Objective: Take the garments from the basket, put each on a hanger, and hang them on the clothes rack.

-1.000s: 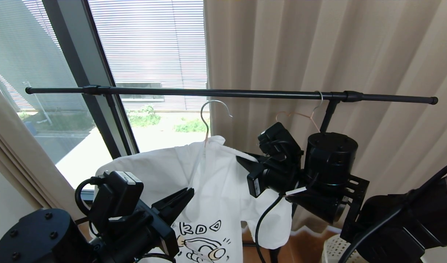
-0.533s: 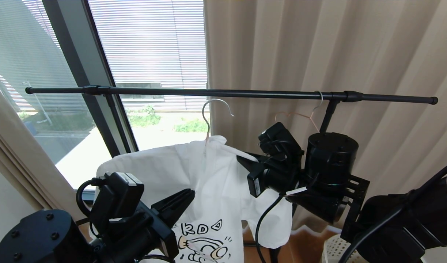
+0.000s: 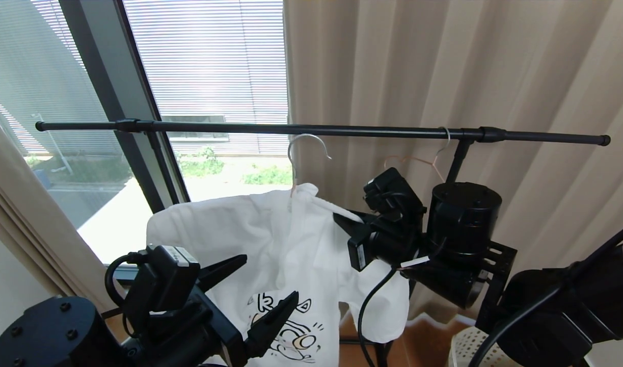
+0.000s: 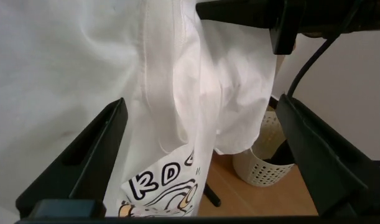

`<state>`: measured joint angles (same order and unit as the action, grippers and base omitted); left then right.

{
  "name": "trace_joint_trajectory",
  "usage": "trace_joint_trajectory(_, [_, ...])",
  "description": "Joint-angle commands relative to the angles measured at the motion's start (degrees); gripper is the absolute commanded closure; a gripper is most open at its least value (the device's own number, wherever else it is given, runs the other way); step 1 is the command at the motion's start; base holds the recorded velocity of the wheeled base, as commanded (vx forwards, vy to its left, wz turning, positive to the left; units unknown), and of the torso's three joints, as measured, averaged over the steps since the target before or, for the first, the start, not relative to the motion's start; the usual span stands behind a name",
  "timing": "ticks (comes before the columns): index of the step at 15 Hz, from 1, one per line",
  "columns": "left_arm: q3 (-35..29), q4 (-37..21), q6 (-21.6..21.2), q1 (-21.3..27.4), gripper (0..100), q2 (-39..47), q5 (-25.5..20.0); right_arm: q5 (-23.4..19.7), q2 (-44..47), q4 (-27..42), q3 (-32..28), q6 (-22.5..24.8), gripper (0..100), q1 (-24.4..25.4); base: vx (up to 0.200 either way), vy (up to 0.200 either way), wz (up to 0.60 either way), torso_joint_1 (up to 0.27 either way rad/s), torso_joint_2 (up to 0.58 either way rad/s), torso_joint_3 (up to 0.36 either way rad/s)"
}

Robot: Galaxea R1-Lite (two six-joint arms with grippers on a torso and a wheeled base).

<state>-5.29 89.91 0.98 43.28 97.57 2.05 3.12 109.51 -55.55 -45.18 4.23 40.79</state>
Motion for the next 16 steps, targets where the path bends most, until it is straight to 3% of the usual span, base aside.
trace_joint_trajectory(1, [0.1, 0.1, 0.1, 1.0, 0, -3.3, -0.6, -0.1, 0.2, 0.1, 0.0, 0.2, 100, -1.7, 0.0, 0.0, 0.0, 0.0, 0.0, 0.0])
trace_joint_trajectory(5, [-2.0, 0.1, -0.4, 0.3, 0, -7.0, -0.5, -3.0, -0.2, 0.1, 0.0, 1.2, 100, -6.3, 0.0, 0.0, 0.0, 0.0, 0.0, 0.0])
trace_joint_trajectory(8, [-6.8, 0.1, -0.6, -7.9, 0, -12.0, -0.7, -6.0, -1.5, 0.2, 0.3, 2.4, 100, -9.6, 0.0, 0.0, 0.0, 0.0, 0.0, 0.0])
trace_joint_trajectory(9, [-8.2, -3.2, -0.4, -9.8, 0, -13.9, -1.0, -6.7, -1.8, 0.2, 0.4, 2.6, 100, -10.3, 0.0, 0.0, 0.0, 0.0, 0.0, 0.0])
trace_joint_trajectory(11, [-11.8, -18.3, 3.9, -18.0, 0, -22.6, -10.2, -8.6, -2.7, 0.2, 1.1, 3.2, 100, -12.0, 0.0, 0.0, 0.0, 0.0, 0.0, 0.0])
trace_joint_trajectory(12, [-13.1, -24.9, 6.2, -23.7, 0, -25.3, -17.7, -10.0, -2.9, 0.2, 1.4, 3.5, 100, -12.6, 0.0, 0.0, 0.0, 0.0, 0.0, 0.0])
trace_joint_trajectory(13, [-13.8, -27.9, 7.3, -27.5, 0, -26.1, -22.3, -10.6, -3.1, 0.2, 1.5, 3.9, 100, -13.0, 0.0, 0.0, 0.0, 0.0, 0.0, 0.0])
trace_joint_trajectory(14, [-14.6, -31.4, 9.4, -34.5, 0, -26.3, -30.4, -11.2, -3.4, 0.2, 2.0, 4.4, 100, -13.5, 0.0, 0.0, 0.0, 0.0, 0.0, 0.0])
trace_joint_trajectory(16, [-14.3, -32.2, 10.7, -42.5, 0, -24.4, -40.4, -12.8, -4.5, 0.3, 2.9, 4.8, 100, -13.8, 0.0, 0.0, 0.0, 0.0, 0.0, 0.0])
